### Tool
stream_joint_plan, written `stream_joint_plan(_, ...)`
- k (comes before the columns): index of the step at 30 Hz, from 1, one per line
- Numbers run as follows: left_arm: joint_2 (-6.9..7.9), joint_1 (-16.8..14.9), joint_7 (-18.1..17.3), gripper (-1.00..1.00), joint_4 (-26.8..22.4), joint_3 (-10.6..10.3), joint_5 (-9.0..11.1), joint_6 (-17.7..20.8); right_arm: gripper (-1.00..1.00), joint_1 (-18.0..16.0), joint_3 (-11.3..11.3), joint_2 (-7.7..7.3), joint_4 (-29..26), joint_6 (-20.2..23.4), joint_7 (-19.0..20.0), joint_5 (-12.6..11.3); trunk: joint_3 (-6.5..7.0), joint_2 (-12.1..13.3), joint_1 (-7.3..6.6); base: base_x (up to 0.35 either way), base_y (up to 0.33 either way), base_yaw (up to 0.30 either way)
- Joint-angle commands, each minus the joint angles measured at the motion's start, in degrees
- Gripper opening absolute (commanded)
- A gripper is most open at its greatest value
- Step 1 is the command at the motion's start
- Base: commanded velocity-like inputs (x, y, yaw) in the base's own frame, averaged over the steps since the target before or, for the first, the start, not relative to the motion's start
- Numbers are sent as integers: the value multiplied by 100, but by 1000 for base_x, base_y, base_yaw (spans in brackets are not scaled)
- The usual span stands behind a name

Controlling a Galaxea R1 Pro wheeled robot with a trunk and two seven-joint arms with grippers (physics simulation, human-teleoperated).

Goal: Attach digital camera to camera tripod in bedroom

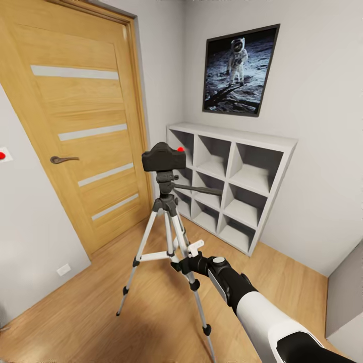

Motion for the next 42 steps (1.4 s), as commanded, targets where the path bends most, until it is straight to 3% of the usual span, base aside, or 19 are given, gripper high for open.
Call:
stream_joint_plan(1,0,-5,15,100,0,-44,41,21,100,-4,-6,1,-16,25,18,41,-12,-12,1,-158,0,0)
stream_joint_plan(11,-1,20,15,100,0,-44,41,21,100,-5,-52,1,-56,18,-20,14,-12,-12,1,-37,0,0)
stream_joint_plan(20,-1,29,15,100,0,-44,41,21,100,-4,-270,-177,-135,12,-203,-11,-12,-12,1,-2,0,0)
stream_joint_plan(42,-18,30,15,100,0,-44,47,4,100,-4,-303,-298,-144,10,-211,-15,-12,-12,1,0,0,0)
